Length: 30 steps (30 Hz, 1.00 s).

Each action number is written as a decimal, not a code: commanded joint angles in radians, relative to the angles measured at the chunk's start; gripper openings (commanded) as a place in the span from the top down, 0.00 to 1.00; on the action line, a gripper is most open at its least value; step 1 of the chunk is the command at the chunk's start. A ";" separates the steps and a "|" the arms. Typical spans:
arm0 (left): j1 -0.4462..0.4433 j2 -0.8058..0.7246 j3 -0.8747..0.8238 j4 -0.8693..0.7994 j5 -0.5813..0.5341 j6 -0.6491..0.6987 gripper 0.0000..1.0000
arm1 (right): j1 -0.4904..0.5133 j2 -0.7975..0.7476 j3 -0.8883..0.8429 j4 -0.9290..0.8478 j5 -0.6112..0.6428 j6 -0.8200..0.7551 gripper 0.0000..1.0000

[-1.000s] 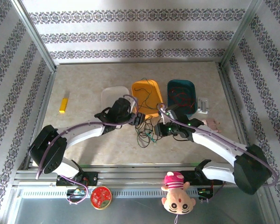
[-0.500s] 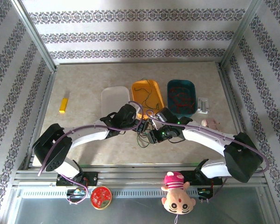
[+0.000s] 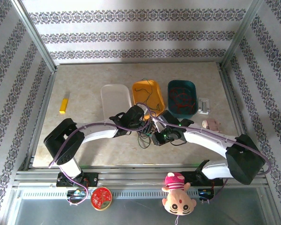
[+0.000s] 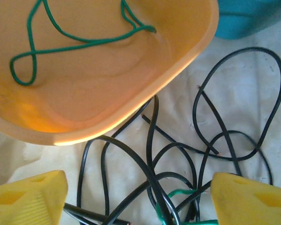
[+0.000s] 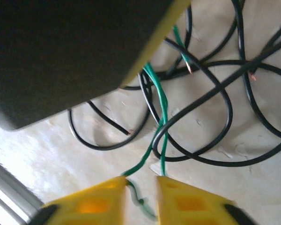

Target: Untangle the cables

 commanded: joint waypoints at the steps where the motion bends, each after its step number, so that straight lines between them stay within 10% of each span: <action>1: -0.026 0.029 0.034 -0.001 0.004 -0.011 0.27 | 0.021 -0.009 0.007 -0.016 0.016 -0.022 0.95; 11: -0.029 0.029 0.063 -0.045 -0.018 0.007 0.56 | -0.096 -0.229 0.008 0.005 -0.175 -0.009 1.00; 24: -0.029 -0.135 0.041 -0.048 0.004 0.072 0.49 | -0.413 -0.335 -0.048 0.105 -0.462 0.131 1.00; 30: -0.029 -0.215 0.013 0.013 0.213 0.109 0.36 | -0.435 -0.301 -0.052 0.098 -0.478 0.133 1.00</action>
